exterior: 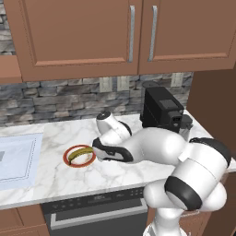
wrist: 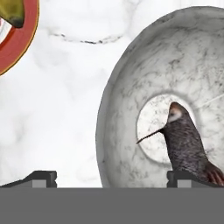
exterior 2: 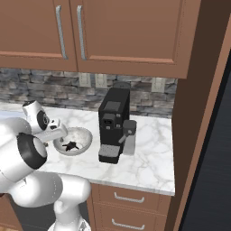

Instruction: Remove the banana from the bowl and place it on the small plate. Then place the bowl with only the fish in the microwave, close the door, and press the start button to microwave the fish.

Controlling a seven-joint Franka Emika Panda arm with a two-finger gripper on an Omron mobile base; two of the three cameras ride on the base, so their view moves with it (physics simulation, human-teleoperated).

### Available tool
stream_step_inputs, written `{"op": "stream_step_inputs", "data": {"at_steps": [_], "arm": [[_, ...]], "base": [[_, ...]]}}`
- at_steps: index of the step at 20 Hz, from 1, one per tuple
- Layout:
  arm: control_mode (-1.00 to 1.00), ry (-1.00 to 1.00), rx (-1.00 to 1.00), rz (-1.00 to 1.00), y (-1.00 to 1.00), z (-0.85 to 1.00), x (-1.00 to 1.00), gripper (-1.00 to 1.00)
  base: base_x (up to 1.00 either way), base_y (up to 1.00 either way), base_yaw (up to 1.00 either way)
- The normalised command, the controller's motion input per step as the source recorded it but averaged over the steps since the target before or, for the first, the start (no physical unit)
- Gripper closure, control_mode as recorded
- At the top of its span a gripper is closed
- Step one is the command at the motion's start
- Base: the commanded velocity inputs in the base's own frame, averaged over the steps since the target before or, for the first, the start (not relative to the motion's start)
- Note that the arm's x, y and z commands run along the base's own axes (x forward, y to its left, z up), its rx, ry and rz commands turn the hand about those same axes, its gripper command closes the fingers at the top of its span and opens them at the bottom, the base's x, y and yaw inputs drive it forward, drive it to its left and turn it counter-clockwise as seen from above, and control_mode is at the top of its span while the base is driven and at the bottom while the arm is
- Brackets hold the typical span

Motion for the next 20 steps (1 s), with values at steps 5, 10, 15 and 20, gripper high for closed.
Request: {"op": "stream_step_inputs", "data": {"at_steps": [5, 10, 15, 20], "arm": [[-1.00, 0.00, 0.00, 0.00, 0.00, -0.25, 0.10, -1.00], [-1.00, 0.00, 0.00, 0.00, 0.00, -0.23, 0.11, -1.00], [-1.00, 0.00, 0.00, 0.00, 0.00, -0.05, 0.01, 1.00], [-1.00, 0.00, 0.00, 0.00, -0.03, 0.00, 0.00, 1.00]], "base": [[0.00, 0.00, 0.00], [0.00, 0.00, 0.00], [0.00, 0.00, 0.00], [0.00, 0.00, 0.00]]}}
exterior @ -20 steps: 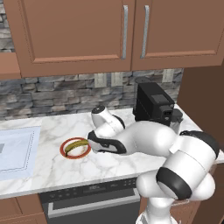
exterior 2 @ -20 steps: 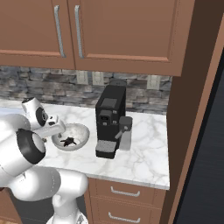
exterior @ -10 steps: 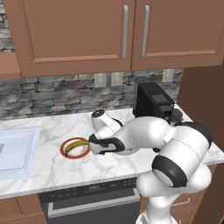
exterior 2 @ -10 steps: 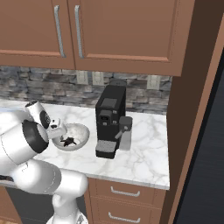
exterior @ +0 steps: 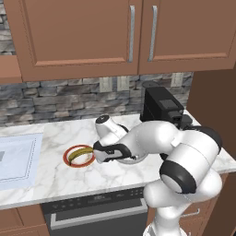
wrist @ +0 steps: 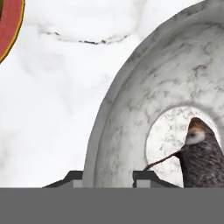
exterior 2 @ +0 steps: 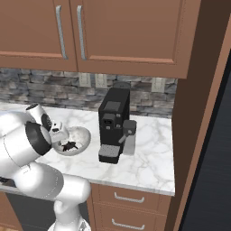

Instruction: Remove the banana from the bowl and place it on the small plate. Then place the bowl with only the fish in the microwave, close the door, and press the start button to microwave the fish.

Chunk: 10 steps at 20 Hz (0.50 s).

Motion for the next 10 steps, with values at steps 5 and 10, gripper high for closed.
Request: {"op": "stream_step_inputs", "data": {"at_steps": [5, 10], "arm": [[-1.00, -0.01, 0.00, 0.00, 0.00, 0.35, -0.07, 1.00], [-1.00, -0.09, -0.01, 0.09, 0.01, 0.92, -0.66, 1.00]], "base": [[0.00, 0.00, 0.00], [0.00, 0.00, 0.00]]}}
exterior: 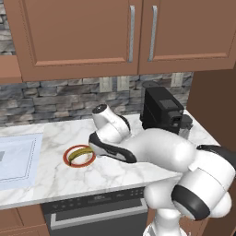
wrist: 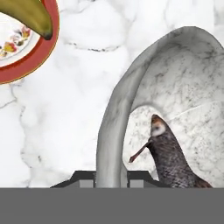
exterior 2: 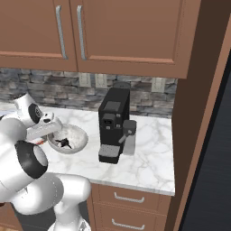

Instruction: Remove the banana from the bowl and place it on the small plate. Then place the bowl with only the fish in the microwave, close the door, and press the start button to microwave the fish.

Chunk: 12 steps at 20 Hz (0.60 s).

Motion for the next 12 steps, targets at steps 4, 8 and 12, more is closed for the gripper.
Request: {"op": "stream_step_inputs", "data": {"at_steps": [4, 8, 12], "arm": [[-1.00, -0.12, -0.03, 0.10, 0.04, 0.89, -0.74, 1.00], [-1.00, -0.19, -0.06, 0.08, 0.00, 0.86, -0.71, 1.00], [-1.00, -0.10, -0.08, 0.09, 0.01, 0.99, -0.71, 1.00]], "base": [[0.00, 0.00, 0.00], [0.00, 0.00, 0.00], [0.00, 0.00, 0.00]]}}
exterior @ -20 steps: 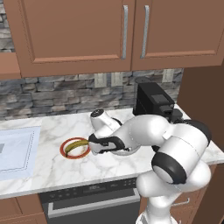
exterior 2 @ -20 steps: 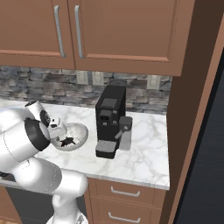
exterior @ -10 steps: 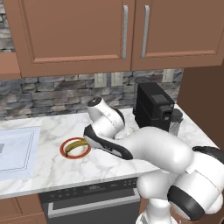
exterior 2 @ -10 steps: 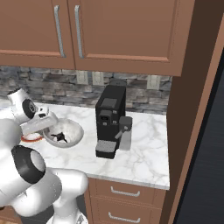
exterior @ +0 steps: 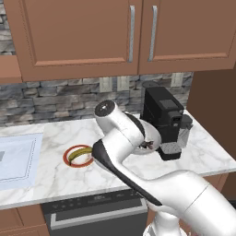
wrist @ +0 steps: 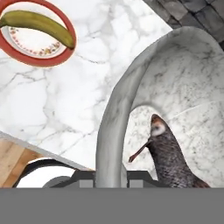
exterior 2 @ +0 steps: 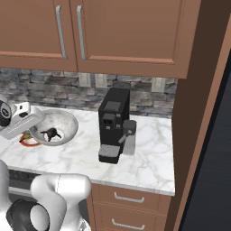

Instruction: Remove the banana from the bowl and place it on the small plate. Then place the bowl with only the fish in the microwave, close the door, and press the start button to microwave the fish.

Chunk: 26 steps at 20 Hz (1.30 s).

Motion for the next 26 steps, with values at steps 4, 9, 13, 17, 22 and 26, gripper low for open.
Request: {"op": "stream_step_inputs", "data": {"at_steps": [4, 9, 13, 17, 22, 26], "arm": [[-1.00, -0.05, -0.09, 0.05, 0.01, 1.00, -0.61, 1.00], [-1.00, -0.11, -0.06, 0.00, -0.23, 0.80, -0.67, 1.00], [-1.00, -0.11, -0.04, 0.00, -0.39, 0.48, -0.55, 1.00], [-1.00, -0.01, 0.00, -0.03, -0.54, 0.02, -0.43, 1.00], [-1.00, 0.04, -0.02, -0.02, -0.05, -0.09, -0.19, 1.00], [-1.00, 0.01, -0.03, 0.01, 0.10, -0.02, 0.00, 1.00]], "base": [[0.00, 0.00, 0.00], [0.00, 0.00, 0.00], [0.00, 0.00, 0.00], [0.00, 0.00, 0.00], [0.00, 0.00, 0.00], [0.00, 0.00, 0.00]]}}
